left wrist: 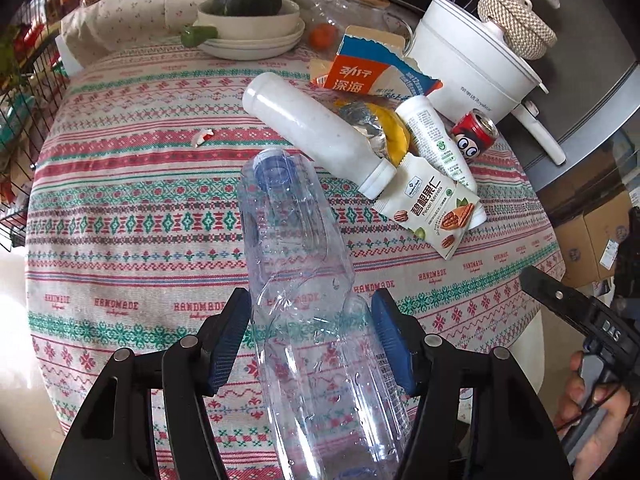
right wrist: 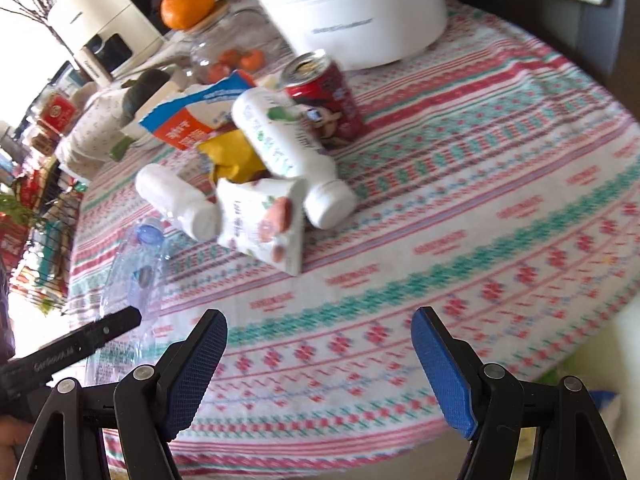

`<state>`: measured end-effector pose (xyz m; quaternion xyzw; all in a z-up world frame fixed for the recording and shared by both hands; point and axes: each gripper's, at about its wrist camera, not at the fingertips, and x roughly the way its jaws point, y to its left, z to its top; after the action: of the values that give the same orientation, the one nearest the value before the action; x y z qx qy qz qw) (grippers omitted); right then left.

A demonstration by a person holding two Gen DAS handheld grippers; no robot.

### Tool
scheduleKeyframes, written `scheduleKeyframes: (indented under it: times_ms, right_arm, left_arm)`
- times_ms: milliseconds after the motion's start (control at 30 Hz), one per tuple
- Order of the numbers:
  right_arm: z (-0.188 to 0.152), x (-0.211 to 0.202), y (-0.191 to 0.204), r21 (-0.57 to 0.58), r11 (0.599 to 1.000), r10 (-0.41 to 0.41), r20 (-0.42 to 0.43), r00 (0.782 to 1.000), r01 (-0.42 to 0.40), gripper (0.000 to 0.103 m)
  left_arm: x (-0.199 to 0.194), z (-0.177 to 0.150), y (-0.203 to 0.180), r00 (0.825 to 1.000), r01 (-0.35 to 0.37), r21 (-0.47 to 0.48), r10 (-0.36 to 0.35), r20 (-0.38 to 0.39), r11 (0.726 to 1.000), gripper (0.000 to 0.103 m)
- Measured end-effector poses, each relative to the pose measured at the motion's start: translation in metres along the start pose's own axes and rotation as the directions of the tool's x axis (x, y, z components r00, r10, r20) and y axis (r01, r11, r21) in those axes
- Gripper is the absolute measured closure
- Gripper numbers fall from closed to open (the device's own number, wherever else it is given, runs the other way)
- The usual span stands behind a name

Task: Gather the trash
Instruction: 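Grasp the clear plastic bottle with the left tool and lift it, then grasp the white pecan kernel packet with the right tool while the left tool holds the bottle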

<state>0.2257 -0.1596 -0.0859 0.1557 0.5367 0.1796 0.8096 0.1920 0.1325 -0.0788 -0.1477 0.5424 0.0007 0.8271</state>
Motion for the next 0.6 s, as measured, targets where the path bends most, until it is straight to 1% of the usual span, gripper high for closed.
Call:
scheduleKeyframes:
  times_ms: [33, 100, 200, 300, 367, 467, 600]
  right_arm:
    - [0.001, 0.008, 0.002, 0.004, 1.0, 0.018, -0.003, 1.0, -0.018, 0.026]
    - [0.003, 0.024, 0.005, 0.019, 0.998, 0.056, -0.007, 0.998, -0.056, 0.034]
    - [0.005, 0.045, 0.011, 0.035, 0.995, 0.098, -0.017, 0.995, -0.097, 0.043]
    - [0.007, 0.061, 0.015, 0.054, 0.991, 0.121, -0.009, 0.993, -0.12, 0.047]
    - [0.008, 0.073, 0.018, 0.066, 0.991, 0.121, -0.003, 0.993, -0.12, 0.049]
    - [0.009, 0.087, 0.022, 0.059, 0.994, 0.09, 0.008, 0.996, -0.09, 0.051]
    - [0.011, 0.095, 0.02, 0.086, 0.994, 0.07, 0.04, 0.997, -0.073, 0.052]
  left_arm:
    - [-0.004, -0.001, 0.002, 1.0, 0.001, 0.005, -0.001, 0.006, 1.0, 0.038]
    - [-0.009, -0.001, 0.007, 1.0, 0.006, 0.011, -0.006, 0.018, 1.0, 0.038]
    - [-0.019, -0.005, 0.017, 0.999, 0.001, 0.034, -0.003, 0.038, 0.999, 0.038]
    - [-0.025, -0.008, 0.022, 0.998, -0.008, 0.05, 0.005, 0.057, 0.999, 0.038]
    - [-0.027, -0.01, 0.025, 0.998, -0.004, 0.053, 0.001, 0.06, 0.999, 0.038]
    - [-0.03, -0.013, 0.03, 0.998, -0.001, 0.059, -0.003, 0.063, 0.998, 0.038]
    - [-0.032, -0.014, 0.032, 0.998, -0.002, 0.065, -0.002, 0.068, 0.998, 0.038]
